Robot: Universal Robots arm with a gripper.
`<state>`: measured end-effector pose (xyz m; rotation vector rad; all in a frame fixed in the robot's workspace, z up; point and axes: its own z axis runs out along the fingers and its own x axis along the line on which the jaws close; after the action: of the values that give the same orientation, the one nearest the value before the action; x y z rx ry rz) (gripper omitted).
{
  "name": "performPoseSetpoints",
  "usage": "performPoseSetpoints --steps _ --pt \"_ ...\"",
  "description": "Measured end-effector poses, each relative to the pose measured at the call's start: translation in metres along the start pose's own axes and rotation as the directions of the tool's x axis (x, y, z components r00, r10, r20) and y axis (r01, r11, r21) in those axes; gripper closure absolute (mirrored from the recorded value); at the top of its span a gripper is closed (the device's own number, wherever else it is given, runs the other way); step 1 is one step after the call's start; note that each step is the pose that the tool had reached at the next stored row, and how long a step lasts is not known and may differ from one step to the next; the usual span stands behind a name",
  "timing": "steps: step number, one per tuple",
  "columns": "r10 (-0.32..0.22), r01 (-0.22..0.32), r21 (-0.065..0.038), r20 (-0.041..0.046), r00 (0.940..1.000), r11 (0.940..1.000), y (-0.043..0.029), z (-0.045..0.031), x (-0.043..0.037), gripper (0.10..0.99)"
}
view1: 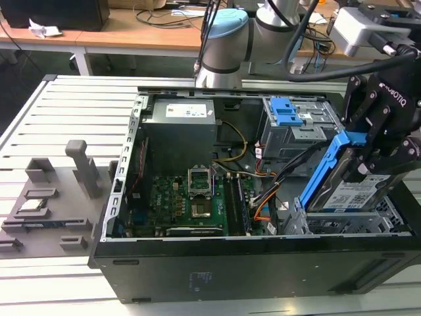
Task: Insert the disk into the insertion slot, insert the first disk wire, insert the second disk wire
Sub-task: 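Insert the disk into the insertion slot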
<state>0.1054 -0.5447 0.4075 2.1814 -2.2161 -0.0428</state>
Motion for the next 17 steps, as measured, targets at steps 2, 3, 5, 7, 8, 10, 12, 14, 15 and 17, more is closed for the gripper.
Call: performPoseSetpoints --steps 2,3,5,7,8,10,12,14,15,17 --pt "0.0 0.0 0.0 -0.0001 1.0 1.0 -0.0001 0.0016 0.0 0.722" --pt "0.0 0.0 0.0 0.0 1.0 1.0 -0.0001 0.0026 0.0 0.722" --pt "0.0 0.0 0.0 0.0 1.0 1.0 -0.0002 0.0044 0.0 0.722" --pt "0.0 0.0 0.0 0.0 1.0 1.0 -0.0003 0.0074 0.0 0.722" --pt "0.0 0.0 0.0 0.0 1.0 1.0 -0.0005 0.0103 -0.0001 0.722" --pt "0.0 0.0 0.0 -0.0004 1.0 1.0 -0.0005 0.0121 0.0 0.722" --pt "0.0 0.0 0.0 -0.0004 1.0 1.0 -0.0005 0.0122 0.0 0.722" --pt "0.0 0.0 0.0 -0.0004 1.0 1.0 -0.0005 0.0122 0.0 0.647" --pt "0.0 0.0 0.0 -0.0005 1.0 1.0 -0.0006 0.0122 0.0 0.647" --pt "0.0 0.0 0.0 -0.0003 1.0 1.0 -0.0006 0.0123 -0.0001 0.647"
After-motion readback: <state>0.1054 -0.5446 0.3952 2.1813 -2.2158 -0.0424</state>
